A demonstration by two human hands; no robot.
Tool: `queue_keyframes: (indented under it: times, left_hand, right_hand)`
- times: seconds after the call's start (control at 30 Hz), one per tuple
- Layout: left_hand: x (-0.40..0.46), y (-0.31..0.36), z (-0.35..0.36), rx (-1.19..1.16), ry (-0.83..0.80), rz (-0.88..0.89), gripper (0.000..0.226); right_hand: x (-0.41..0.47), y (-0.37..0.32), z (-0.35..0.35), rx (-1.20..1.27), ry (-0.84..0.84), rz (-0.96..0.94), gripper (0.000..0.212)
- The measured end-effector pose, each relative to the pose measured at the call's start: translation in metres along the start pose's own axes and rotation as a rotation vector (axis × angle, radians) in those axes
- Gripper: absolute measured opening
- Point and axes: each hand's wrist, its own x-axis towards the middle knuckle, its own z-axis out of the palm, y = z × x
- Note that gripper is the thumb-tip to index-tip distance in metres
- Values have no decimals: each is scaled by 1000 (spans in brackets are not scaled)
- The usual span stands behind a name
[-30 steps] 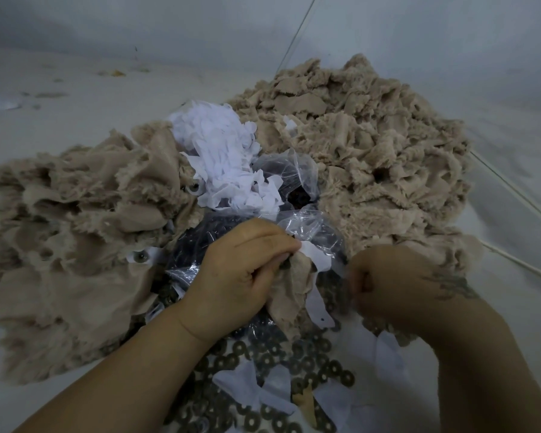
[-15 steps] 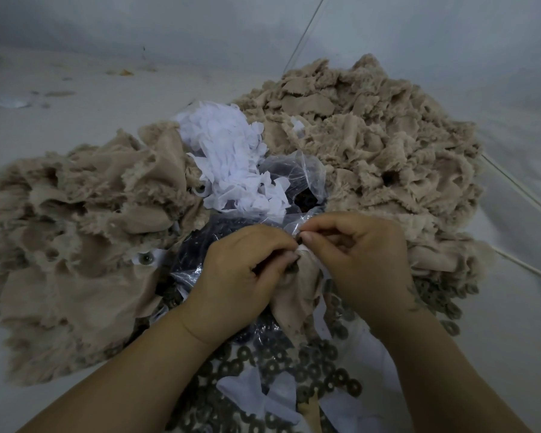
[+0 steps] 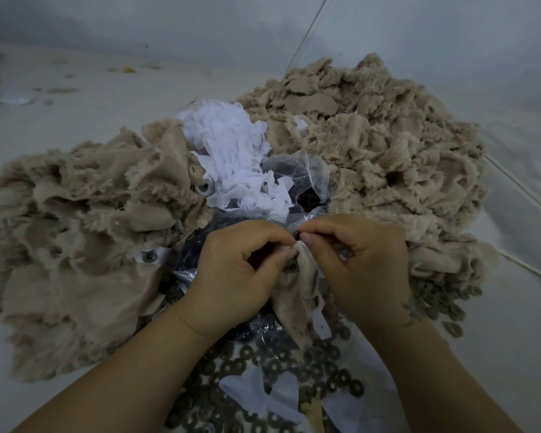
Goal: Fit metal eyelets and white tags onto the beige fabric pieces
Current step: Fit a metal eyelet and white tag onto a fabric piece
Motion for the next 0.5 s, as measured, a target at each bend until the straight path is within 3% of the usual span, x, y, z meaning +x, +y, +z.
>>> queue_keyframes:
  times: [0.23,0.5]
  left_hand:
    - [-2,-1,2,7,19,-8,7]
    - [-4,-2,4,37,23,-76,19]
  right_hand:
    - [0,1,-1,-40,-29,-75,11]
    - [0,0,-1,26,-98,-31,24]
